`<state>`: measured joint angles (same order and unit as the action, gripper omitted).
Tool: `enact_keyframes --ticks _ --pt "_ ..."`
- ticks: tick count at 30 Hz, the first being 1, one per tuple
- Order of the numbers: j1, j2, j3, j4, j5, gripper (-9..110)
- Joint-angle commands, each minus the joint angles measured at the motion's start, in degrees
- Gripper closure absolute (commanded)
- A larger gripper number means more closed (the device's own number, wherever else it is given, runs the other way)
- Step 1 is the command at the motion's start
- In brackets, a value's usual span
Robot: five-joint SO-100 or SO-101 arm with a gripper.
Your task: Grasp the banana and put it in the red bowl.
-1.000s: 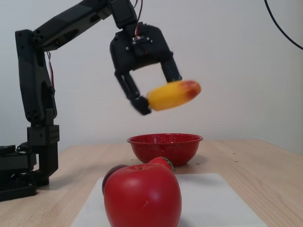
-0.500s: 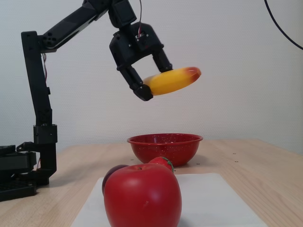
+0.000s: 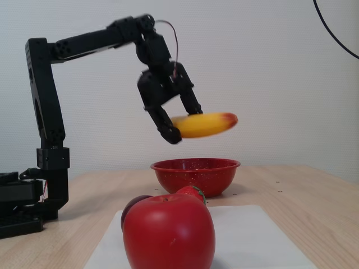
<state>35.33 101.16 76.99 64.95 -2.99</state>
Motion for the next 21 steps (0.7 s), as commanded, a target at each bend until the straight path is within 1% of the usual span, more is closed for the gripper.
enact_keyframes --ticks 1,2,4,5,10,16,18,21 --pt "1.1 6.1 -0.4 -8.3 2.5 101" --pt "1.3 6.1 1.2 -10.3 3.5 99" --pt "1.7 6.2 4.4 -13.3 6.0 87" --pt "1.8 6.2 5.7 -14.1 7.2 83" --pt "2.2 6.2 8.6 -15.3 9.3 72" --pt "1.9 6.2 7.9 -13.5 9.1 69" --pt "1.7 6.2 7.0 -12.7 8.7 69" --pt "1.3 6.3 4.6 -10.3 8.1 74"
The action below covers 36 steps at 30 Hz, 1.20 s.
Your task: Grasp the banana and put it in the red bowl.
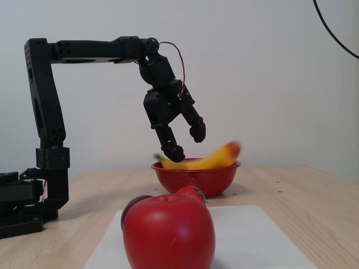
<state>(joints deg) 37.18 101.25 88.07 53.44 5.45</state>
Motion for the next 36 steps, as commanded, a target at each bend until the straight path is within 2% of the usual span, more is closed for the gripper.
enact_keyframes --ticks 1,10,19,25,36 --pt "-0.7 6.4 -7.2 1.8 -0.4 77" --pt "-4.4 9.8 -13.3 7.6 -2.5 101" --pt "-11.0 14.9 -16.1 15.6 -3.7 101" --pt "-16.7 20.5 -12.9 15.2 -3.8 101" --pt "-25.7 42.2 15.1 -4.1 -4.7 101"
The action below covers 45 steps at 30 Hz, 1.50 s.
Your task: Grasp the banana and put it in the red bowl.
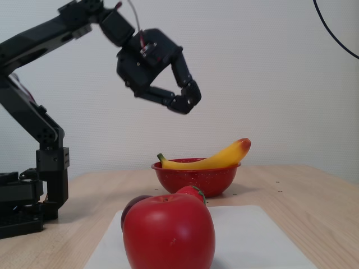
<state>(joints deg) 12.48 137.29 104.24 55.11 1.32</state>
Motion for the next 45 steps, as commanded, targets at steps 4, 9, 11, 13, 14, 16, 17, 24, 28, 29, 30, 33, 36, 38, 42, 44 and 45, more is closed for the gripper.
enact_keyframes --ticks 4,9,11,13,14,16,17,24,28,29,30,33,36,38,42,44,45 --pt "-2.7 13.8 11.6 -16.4 -1.3 101" --pt "-4.4 23.3 29.7 -34.5 -3.0 101" --pt "-5.0 25.7 34.5 -39.0 -3.9 101" --pt "-5.4 28.1 38.6 -41.8 -4.9 101" --pt "-5.5 29.5 40.7 -42.9 -5.4 101" --pt "-5.8 33.0 45.5 -44.9 -6.4 101" --pt "-5.9 34.9 47.9 -45.4 -6.7 101" --pt "-6.8 44.0 62.1 -50.7 -11.3 101" --pt "-6.2 48.8 71.3 -52.4 -8.1 101" --pt "-6.0 50.0 73.6 -52.2 -6.9 101" --pt "-5.9 50.4 73.5 -48.6 -7.5 101" --pt "-5.4 50.4 73.5 -42.3 -8.8 101" --pt "-4.7 50.4 73.6 -36.0 -8.5 101" --pt "-4.7 50.4 73.6 -31.5 -7.6 101" --pt "-5.3 50.4 73.6 -23.1 -6.3 101" --pt "-5.5 50.4 73.6 -20.3 -6.1 101" --pt "-5.6 50.4 73.6 -18.8 -5.6 101"
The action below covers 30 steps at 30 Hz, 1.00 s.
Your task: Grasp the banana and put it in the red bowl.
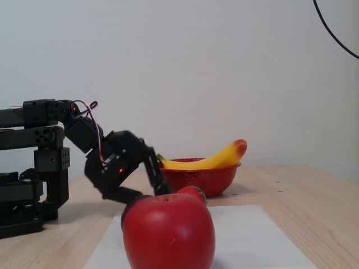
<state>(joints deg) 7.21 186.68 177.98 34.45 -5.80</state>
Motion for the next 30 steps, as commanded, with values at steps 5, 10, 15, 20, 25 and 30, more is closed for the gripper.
enact_keyframes --ticks 5,10,15,20,25,30 --pt "-0.4 1.1 -0.2 8.1 1.3 101" --pt "-0.4 1.1 -0.2 13.9 2.8 101" --pt "-0.7 1.1 -0.2 16.4 3.7 101" --pt "-0.7 1.1 -0.2 16.5 4.0 101" --pt "-0.7 1.1 -0.2 16.5 4.0 101" --pt "-0.7 1.1 -0.2 16.5 4.0 101"
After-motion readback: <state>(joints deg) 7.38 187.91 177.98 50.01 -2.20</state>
